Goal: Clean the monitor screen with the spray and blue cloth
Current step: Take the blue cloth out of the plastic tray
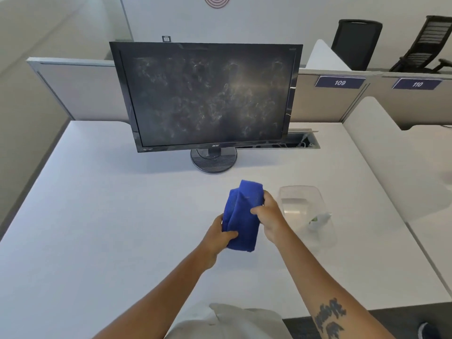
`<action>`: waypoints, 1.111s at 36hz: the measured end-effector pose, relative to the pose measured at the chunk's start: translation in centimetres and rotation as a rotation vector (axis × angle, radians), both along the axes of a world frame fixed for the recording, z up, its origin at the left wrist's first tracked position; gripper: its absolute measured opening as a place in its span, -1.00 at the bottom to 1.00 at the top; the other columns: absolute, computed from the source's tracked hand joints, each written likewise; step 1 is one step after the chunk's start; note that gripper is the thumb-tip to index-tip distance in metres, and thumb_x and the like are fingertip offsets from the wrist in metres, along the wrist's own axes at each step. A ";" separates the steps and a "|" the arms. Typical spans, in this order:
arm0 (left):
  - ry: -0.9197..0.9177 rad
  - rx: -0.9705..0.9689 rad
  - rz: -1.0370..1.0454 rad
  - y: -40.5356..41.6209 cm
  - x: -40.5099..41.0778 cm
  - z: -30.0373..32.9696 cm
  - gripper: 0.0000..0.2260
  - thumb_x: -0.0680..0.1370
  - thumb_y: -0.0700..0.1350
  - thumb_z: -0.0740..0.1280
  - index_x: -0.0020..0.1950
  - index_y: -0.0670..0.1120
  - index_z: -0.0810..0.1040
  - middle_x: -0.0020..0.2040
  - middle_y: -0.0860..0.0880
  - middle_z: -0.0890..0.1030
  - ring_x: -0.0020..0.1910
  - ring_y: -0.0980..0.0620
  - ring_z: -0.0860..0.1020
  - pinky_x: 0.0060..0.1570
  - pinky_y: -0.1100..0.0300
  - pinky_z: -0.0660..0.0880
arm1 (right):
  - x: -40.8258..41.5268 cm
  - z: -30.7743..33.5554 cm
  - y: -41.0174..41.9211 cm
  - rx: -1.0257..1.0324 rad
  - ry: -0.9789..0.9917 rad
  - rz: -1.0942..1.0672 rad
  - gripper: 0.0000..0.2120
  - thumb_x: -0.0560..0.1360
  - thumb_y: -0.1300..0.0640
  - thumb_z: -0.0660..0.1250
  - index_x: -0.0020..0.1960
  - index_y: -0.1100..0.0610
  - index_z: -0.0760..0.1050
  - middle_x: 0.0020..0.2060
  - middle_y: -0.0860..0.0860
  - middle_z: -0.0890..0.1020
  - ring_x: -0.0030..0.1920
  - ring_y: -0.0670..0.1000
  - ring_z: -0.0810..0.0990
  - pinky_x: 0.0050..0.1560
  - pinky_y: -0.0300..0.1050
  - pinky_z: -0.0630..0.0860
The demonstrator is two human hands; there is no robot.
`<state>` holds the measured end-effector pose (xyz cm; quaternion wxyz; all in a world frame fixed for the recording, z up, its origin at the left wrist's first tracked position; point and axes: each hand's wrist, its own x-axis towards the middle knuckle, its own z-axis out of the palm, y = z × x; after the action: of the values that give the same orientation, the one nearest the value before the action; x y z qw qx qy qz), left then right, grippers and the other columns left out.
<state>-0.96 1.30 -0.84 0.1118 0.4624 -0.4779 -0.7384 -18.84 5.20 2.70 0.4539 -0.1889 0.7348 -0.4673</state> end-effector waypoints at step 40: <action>-0.629 -0.823 -0.537 2.2 -1.7 0.2 -0.19 0.61 -0.13 0.35 0.75 -0.09 -0.04 0.66 -0.11 0.16 0.54 -0.19 0.33 0.41 -0.03 0.43 | -3.0 -1.9 1.9 -0.207 0.911 0.058 -0.66 0.60 0.36 0.42 0.35 0.18 0.65 0.25 0.03 0.67 0.32 0.10 0.55 0.25 0.12 0.63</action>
<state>-2.65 3.52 -0.67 -0.0562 0.4409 -0.8361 -0.3216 -21.80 7.06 0.85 0.0767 -0.4397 0.8032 -0.3946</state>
